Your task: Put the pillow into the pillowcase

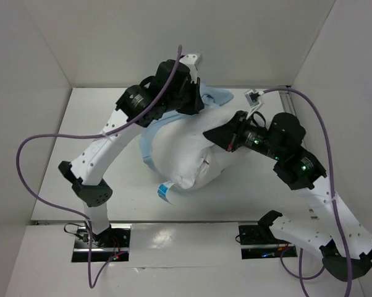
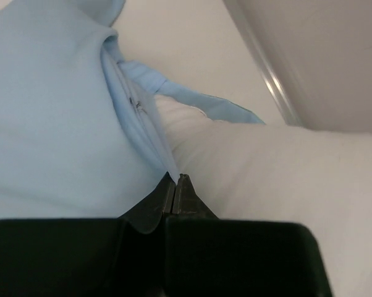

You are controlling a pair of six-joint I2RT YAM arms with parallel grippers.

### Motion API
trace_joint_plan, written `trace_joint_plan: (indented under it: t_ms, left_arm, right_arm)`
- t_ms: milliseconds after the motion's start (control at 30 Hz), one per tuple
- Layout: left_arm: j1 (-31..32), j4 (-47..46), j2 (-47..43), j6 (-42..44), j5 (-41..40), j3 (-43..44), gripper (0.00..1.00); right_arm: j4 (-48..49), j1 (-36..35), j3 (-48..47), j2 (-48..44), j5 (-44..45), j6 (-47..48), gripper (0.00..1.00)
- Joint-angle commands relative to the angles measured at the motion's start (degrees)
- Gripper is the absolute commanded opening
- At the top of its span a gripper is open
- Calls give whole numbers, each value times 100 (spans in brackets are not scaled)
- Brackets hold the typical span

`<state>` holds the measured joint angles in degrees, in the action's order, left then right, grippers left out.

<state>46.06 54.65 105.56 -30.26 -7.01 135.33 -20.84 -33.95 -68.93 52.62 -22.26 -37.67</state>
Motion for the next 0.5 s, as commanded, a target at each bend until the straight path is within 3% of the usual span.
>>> trace_joint_plan:
  t_ms: [0, 133, 233, 367, 467]
  left_arm:
    - [420, -517, -765, -252, 402, 74, 0]
    - [614, -517, -615, -183, 323, 133, 0]
    - [991, -447, -554, 55, -203, 520, 0]
    - [1177, -666, -720, 240, -504, 758, 0]
    - [1335, -912, -843, 512, -556, 758, 0]
  right_arm:
    - [353, 47, -245, -172, 888, 515, 0]
    - [247, 47, 334, -392, 1259, 436, 0]
    - [466, 47, 880, -323, 1084, 182, 0]
    - [1727, 47, 1311, 72, 618, -12, 0]
    - [2162, -15, 1032, 608, 486, 137, 0]
